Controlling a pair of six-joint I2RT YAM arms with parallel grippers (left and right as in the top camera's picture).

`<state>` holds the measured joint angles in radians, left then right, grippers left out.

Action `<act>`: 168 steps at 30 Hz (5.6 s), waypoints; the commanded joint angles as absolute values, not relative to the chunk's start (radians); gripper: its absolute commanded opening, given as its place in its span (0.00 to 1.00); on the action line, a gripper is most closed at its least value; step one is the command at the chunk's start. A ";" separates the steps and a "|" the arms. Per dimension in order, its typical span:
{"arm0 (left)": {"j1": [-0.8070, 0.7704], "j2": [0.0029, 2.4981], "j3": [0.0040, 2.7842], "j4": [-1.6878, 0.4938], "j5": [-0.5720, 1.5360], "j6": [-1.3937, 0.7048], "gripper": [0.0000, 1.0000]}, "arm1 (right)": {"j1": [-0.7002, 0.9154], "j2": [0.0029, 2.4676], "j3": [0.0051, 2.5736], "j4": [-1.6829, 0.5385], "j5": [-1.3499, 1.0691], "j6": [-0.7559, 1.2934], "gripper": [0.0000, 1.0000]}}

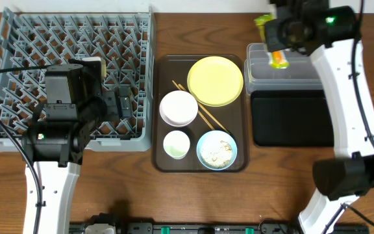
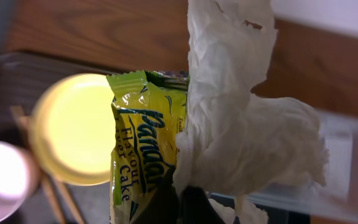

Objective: Sort waste into correct bins and load items into the dishwasher
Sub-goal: 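Carry the tissue and wrapper right and drop them into the clear bin, then reach the right gripper down and grasp the white cup, then lift the white cup and hand it to the left gripper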

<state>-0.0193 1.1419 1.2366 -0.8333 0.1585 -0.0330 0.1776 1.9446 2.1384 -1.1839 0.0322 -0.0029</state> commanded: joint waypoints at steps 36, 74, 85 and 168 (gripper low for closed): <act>-0.023 1.118 1.253 -0.810 0.176 -0.147 0.86 | 0.103 1.820 2.086 -1.265 -0.369 -0.024 0.99; -0.026 1.084 1.252 -1.167 0.089 -0.500 0.79 | 0.723 1.818 1.491 -0.938 -0.283 0.415 0.72; -0.026 1.132 1.252 -1.173 0.088 -0.498 0.79 | 0.826 1.936 1.491 -0.954 -0.208 0.449 0.48; 0.008 1.267 1.252 -0.663 1.448 -0.329 0.71 | 0.397 1.737 1.489 -0.283 -1.361 0.335 0.01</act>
<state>0.0063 1.2625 1.2373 -0.6716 1.4120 -0.3393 0.3840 1.7237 1.4868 -0.2726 -1.3689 0.3321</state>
